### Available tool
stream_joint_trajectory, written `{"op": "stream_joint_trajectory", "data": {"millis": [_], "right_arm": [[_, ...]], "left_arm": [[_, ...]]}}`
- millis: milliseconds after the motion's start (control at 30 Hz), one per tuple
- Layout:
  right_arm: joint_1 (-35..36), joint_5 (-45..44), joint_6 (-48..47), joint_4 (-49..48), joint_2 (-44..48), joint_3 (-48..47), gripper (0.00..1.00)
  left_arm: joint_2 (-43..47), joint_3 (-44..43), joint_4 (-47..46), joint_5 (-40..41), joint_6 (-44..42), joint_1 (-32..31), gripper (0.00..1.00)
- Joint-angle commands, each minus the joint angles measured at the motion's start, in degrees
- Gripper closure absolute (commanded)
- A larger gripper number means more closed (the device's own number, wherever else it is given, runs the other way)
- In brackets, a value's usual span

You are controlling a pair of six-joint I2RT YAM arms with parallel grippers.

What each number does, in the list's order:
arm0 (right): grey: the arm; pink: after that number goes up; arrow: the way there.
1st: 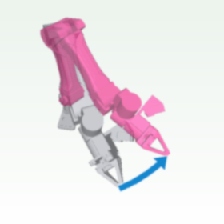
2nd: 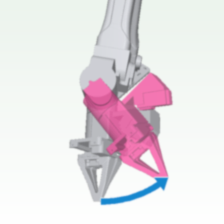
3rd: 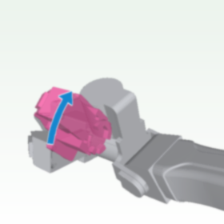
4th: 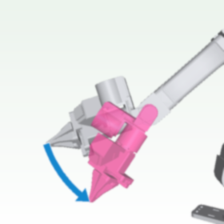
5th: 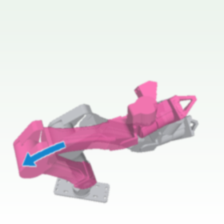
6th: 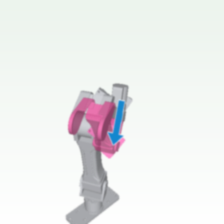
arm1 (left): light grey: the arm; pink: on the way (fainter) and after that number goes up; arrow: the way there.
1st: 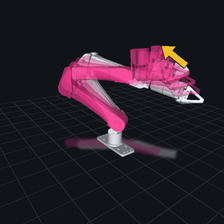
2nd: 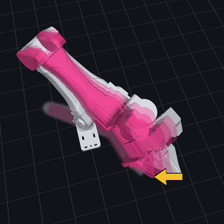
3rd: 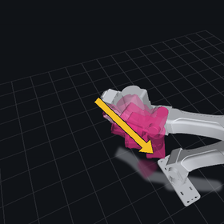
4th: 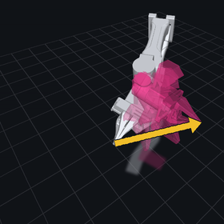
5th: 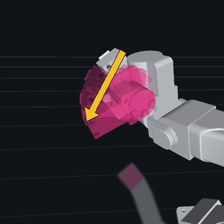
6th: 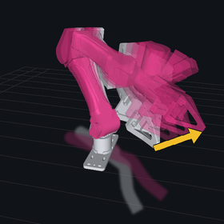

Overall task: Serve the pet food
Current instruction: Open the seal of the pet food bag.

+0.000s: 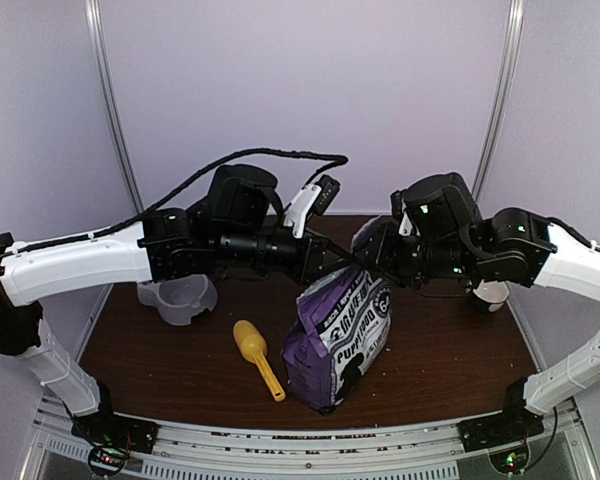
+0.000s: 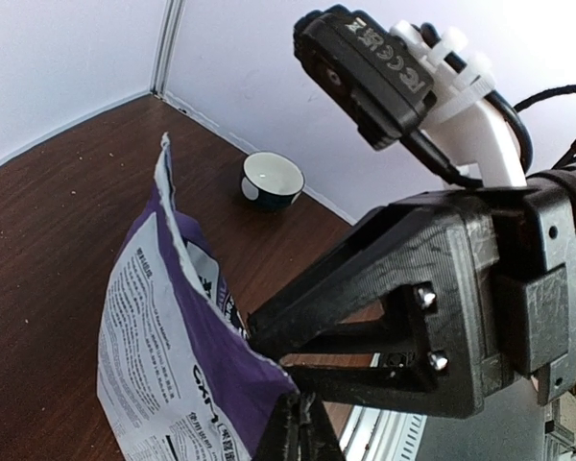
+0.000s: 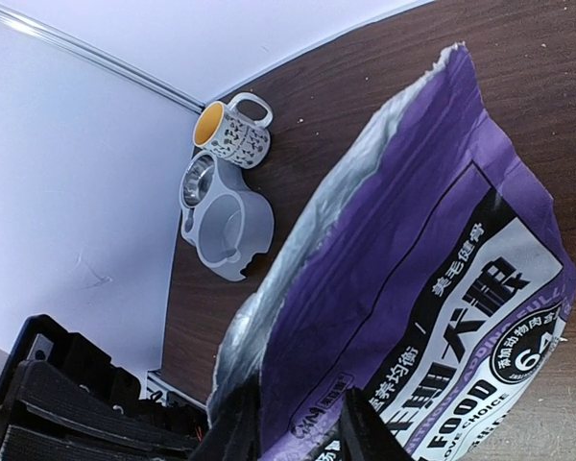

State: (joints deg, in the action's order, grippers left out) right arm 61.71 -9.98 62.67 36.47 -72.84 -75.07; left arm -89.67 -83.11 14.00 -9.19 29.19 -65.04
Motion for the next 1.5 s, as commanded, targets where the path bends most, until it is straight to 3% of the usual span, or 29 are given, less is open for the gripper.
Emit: {"op": "stream_joint_trajectory", "data": {"millis": [0, 100, 267, 533, 733, 933, 1233, 1467], "right_arm": [[-0.4, -1.6, -1.8, 0.3, -3.2, -0.2, 0.74], [-0.5, -2.4, -2.5, -0.5, -3.4, -0.2, 0.80], [-0.6, -2.8, -5.0, -1.4, -4.2, -1.2, 1.00], [-0.1, -2.3, -9.4, -1.4, -4.1, -0.2, 1.00], [1.1, -4.1, -10.3, 6.1, -3.3, 3.6, 1.00], [1.5, -4.9, -9.4, 10.6, -4.0, 8.6, 1.00], [1.7, -5.7, -9.5, 9.4, -3.8, 9.3, 1.00], [1.7, -5.0, -8.1, 6.5, 2.8, 8.3, 1.00]], "left_arm": [[1.6, -1.6, -10.3, -8.0, -1.1, -2.5, 1.00], [1.5, -1.5, -10.4, -8.4, -0.9, -2.6, 1.00], [1.4, -1.4, -10.6, -8.4, -0.8, -2.7, 1.00], [2.6, -1.1, -9.7, -4.9, -2.1, -2.8, 1.00], [5.7, 1.1, -9.9, 2.2, -4.1, -2.8, 1.00], [6.6, 1.7, -11.6, 2.8, -4.2, -2.8, 1.00], [6.8, 2.1, -12.5, 1.9, -3.5, -2.8, 1.00], [7.2, 1.0, -6.4, 5.5, -4.7, -2.8, 1.00]]}}
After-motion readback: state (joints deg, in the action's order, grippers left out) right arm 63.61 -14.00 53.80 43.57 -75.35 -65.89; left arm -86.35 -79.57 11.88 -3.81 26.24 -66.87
